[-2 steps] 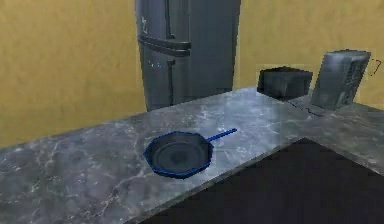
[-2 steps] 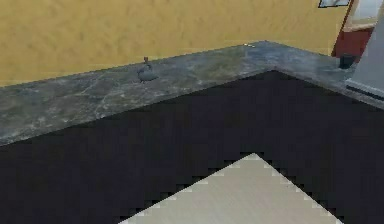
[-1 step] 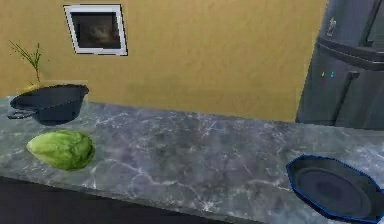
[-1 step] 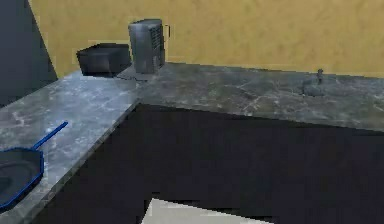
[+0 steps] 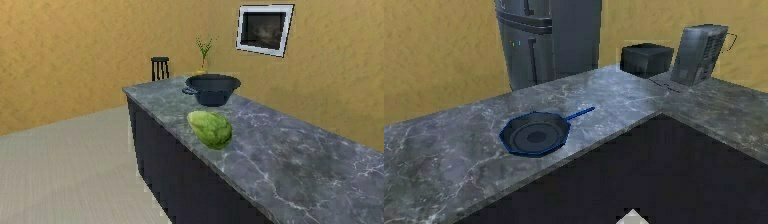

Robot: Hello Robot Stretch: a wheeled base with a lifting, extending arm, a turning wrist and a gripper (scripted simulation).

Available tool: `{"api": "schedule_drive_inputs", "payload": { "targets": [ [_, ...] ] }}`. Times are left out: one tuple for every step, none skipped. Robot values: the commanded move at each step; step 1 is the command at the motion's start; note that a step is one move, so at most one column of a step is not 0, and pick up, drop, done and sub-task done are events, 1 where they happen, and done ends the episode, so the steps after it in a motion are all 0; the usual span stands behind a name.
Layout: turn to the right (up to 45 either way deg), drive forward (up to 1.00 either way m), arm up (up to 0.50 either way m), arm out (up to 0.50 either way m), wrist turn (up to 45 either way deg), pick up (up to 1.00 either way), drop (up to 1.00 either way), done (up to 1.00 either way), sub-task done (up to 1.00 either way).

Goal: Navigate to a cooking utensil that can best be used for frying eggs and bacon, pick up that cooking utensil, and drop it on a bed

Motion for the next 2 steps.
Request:
{"api": "schedule_drive_inputs", "payload": {
  "targets": [
    [0.0,0.0,0.5,0.0,0.0,0.0,0.0,0.0,0.0],
    [0.0,0.0,0.38,0.0,0.0,0.0,0.0,0.0,0.0]
  ]
}}
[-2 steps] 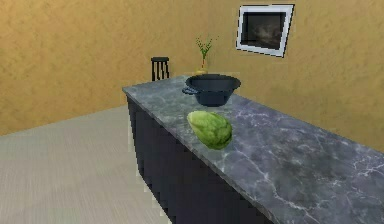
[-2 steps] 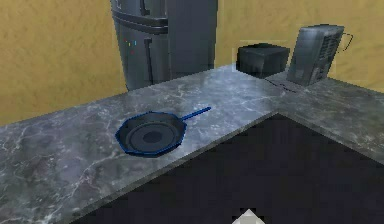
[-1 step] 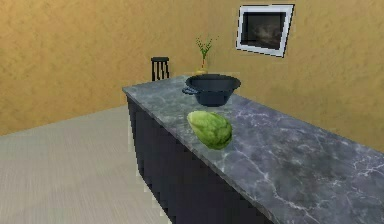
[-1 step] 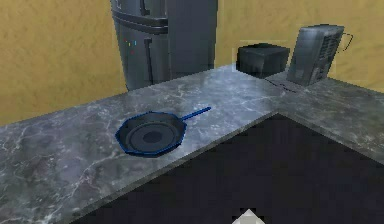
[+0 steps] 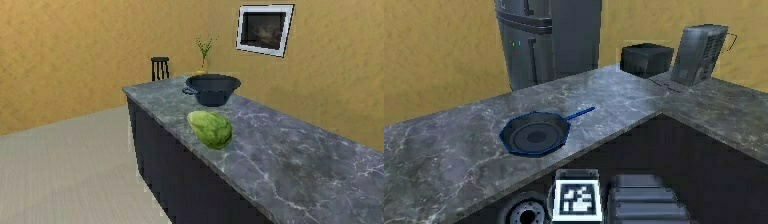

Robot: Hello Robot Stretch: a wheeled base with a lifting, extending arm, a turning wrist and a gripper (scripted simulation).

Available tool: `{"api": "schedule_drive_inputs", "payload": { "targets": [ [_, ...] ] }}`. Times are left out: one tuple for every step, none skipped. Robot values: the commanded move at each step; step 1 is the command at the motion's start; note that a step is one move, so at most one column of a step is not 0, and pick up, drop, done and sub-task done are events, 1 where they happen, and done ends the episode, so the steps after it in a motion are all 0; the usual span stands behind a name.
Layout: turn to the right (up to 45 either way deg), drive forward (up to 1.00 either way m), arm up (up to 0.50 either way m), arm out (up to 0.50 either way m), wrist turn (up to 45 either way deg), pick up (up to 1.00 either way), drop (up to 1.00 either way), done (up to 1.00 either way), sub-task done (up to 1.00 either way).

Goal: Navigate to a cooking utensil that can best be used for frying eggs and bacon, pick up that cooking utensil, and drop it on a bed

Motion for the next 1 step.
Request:
{"api": "schedule_drive_inputs", "payload": {
  "targets": [
    [0.0,0.0,0.0,0.22,0.0,0.0,0.0,0.0,0.0]
  ]
}}
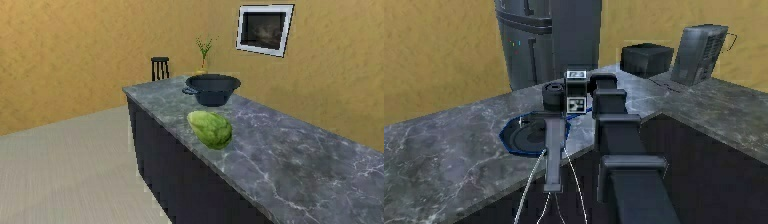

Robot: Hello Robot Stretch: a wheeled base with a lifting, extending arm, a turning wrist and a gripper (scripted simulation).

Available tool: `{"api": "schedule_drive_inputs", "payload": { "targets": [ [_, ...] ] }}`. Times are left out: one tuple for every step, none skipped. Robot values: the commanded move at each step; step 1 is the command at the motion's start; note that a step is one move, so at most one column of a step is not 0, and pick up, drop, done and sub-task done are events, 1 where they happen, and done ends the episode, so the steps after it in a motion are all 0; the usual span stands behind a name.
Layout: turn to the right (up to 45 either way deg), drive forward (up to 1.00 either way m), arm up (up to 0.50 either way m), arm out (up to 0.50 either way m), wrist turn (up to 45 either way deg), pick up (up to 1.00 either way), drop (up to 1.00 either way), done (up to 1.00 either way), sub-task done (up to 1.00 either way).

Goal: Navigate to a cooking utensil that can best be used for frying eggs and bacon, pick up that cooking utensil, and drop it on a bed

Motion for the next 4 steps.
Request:
{"api": "schedule_drive_inputs", "payload": {
  "targets": [
    [0.0,0.0,0.0,0.0,45.0,0.0,0.0,0.0,0.0],
    [0.0,0.0,0.0,0.0,45.0,0.0,0.0,0.0,0.0],
    [0.0,0.0,0.0,0.0,45.0,0.0,0.0,0.0,0.0],
    [0.0,0.0,0.0,0.0,18.0,0.0,0.0,0.0,0.0]
  ]
}}
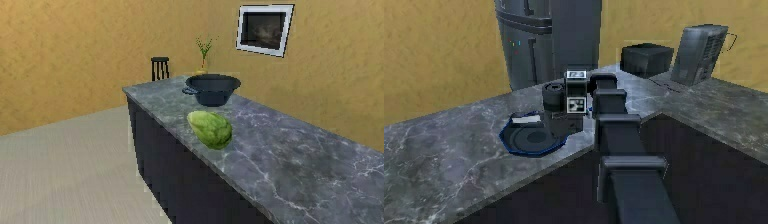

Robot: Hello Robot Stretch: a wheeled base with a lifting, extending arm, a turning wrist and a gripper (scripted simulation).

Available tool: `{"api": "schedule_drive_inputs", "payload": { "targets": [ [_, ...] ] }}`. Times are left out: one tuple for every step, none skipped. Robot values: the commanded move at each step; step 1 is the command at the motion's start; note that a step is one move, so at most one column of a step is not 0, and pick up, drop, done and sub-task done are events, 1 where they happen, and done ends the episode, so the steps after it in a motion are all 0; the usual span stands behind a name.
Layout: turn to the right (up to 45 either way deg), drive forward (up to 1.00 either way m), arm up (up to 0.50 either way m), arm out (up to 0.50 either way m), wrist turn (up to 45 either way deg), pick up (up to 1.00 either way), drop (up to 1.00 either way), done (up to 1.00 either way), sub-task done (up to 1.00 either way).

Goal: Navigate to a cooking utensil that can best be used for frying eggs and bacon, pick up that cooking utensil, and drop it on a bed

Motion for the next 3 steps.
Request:
{"api": "schedule_drive_inputs", "payload": {
  "targets": [
    [0.0,0.0,-0.12,0.0,0.0,0.0,0.0,0.0,0.0],
    [0.0,0.0,0.0,0.0,0.0,1.0,0.0,0.0,0.0],
    [0.0,0.0,0.1,0.0,0.0,0.0,0.0,0.0,0.0]
  ]
}}
